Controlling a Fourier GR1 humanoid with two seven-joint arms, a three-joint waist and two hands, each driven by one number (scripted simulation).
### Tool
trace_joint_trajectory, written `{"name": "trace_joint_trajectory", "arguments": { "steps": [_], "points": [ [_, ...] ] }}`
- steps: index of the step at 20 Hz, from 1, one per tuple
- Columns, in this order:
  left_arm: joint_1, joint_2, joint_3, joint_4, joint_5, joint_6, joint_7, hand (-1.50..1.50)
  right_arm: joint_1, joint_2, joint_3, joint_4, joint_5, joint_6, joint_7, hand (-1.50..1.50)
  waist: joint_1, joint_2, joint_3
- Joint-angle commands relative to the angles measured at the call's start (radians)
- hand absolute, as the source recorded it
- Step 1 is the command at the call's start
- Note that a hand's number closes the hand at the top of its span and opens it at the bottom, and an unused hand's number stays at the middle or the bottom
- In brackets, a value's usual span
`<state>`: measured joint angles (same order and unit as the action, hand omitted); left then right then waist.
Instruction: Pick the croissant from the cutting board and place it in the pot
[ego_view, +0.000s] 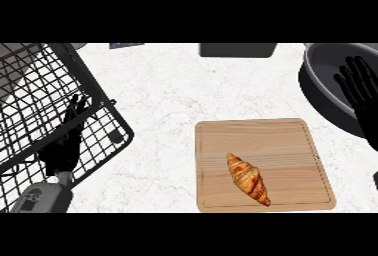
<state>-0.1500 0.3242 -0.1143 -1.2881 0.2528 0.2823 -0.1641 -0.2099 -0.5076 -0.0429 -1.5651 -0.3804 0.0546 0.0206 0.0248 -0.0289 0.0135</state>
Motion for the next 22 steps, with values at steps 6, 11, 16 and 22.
{"name": "trace_joint_trajectory", "arguments": {
  "steps": [6,11,16,22],
  "points": [
    [0.015,-0.033,-0.093,-0.199,-0.05,0.062,0.061,0.0,-0.185,-0.104,0.038,-0.38,0.085,0.265,-0.427,1.5,-0.004,-0.016,-0.011],
    [0.064,-0.084,-0.09,-0.229,-0.039,0.08,0.034,0.0,0.125,-0.037,-0.002,-0.356,0.451,-0.014,-0.687,-1.5,-0.059,0.025,-0.009],
    [0.13,-0.077,-0.09,-0.276,-0.042,0.066,0.044,0.0,0.365,0.014,0.058,-0.422,0.513,-0.008,-1.04,-1.5,-0.062,0.021,-0.01],
    [0.139,-0.073,-0.077,-0.323,-0.047,0.055,0.061,0.0,0.6,-0.036,0.076,-0.539,0.797,-0.114,-1.016,-1.5,-0.064,0.017,-0.015]
  ]
}}
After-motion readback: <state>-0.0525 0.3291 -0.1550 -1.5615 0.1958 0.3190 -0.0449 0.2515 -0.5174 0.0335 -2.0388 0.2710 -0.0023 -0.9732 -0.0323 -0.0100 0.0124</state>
